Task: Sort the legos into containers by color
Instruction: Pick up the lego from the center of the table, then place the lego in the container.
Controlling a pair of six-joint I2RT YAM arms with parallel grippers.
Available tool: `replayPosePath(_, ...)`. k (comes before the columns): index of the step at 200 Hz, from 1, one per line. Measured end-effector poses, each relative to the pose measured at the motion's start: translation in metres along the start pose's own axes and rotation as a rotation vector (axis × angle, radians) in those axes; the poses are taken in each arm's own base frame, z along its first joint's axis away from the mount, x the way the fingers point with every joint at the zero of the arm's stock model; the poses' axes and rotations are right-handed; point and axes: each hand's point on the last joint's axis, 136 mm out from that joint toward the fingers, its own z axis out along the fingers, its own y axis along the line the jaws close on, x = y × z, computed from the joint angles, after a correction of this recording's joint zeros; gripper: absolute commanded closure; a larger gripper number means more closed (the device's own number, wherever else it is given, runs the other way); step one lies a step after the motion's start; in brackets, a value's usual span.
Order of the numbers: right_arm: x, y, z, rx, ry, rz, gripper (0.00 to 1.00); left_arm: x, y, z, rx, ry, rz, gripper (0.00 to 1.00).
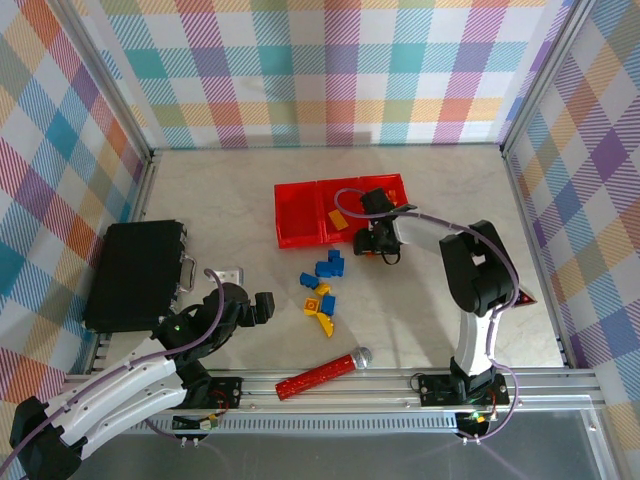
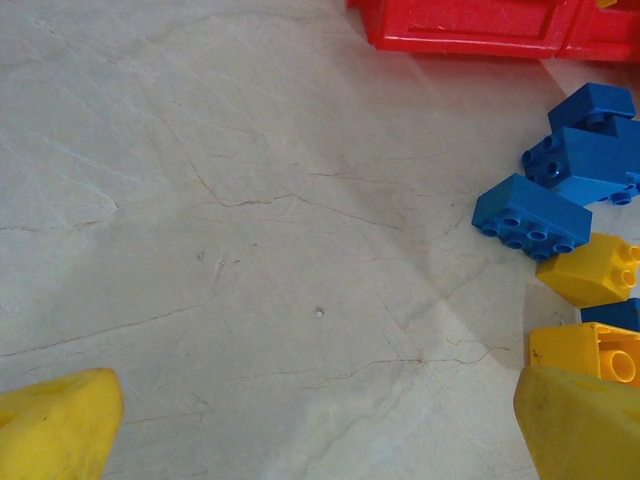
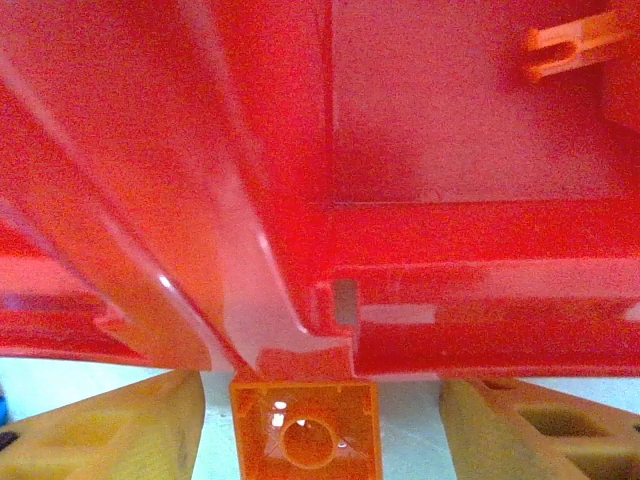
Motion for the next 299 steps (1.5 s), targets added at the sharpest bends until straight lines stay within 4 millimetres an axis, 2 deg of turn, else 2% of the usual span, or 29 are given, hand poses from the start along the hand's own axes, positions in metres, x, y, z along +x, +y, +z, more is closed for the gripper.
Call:
replayPosePath(81, -0.003, -0.001, 0.003, 0.088, 0.004, -0.031, 0.49, -0.001, 0.0, 0.0, 0.002, -0.002, -0.001, 0.0)
replayPosePath(151, -0.002, 0.003, 0.003, 0.091, 0.0, -0.04, 0.65, -0.002, -0.001, -0.001, 0.007, -0.008, -0.004, 0.0)
replayPosePath(183, 0.005, -0.003, -0.003, 0.109, 0.016, -0.04, 0.66, -0.002, -0.001, -0.002, 0.008, -0.01, -0.004, 0.0)
replayPosePath(211, 0.006, -0.006, -0.024, 0.11, 0.007, -0.035, 0.67, -0.002, -0.001, -0.002, 0.008, -0.01, -0.004, 0.0)
replayPosePath(244, -0.011, -0.003, -0.07, 0.073, -0.085, -0.028, 0.66, -0.002, -0.001, -0.002, 0.008, -0.01, -0.005, 0.0)
replayPosePath(264, -0.031, -0.002, -0.097, 0.055, -0.144, -0.035, 0.66, -0.002, -0.001, -0.002, 0.01, -0.012, -0.005, 0.0)
replayPosePath(278, -0.052, -0.004, -0.114, 0.046, -0.194, -0.035, 0.66, -0.003, -0.001, -0.003, 0.013, -0.014, -0.007, 0.0)
replayPosePath(299, -0.081, -0.014, -0.132, 0.048, -0.251, -0.022, 0.67, -0.004, -0.002, -0.003, 0.016, -0.019, -0.005, 0.0)
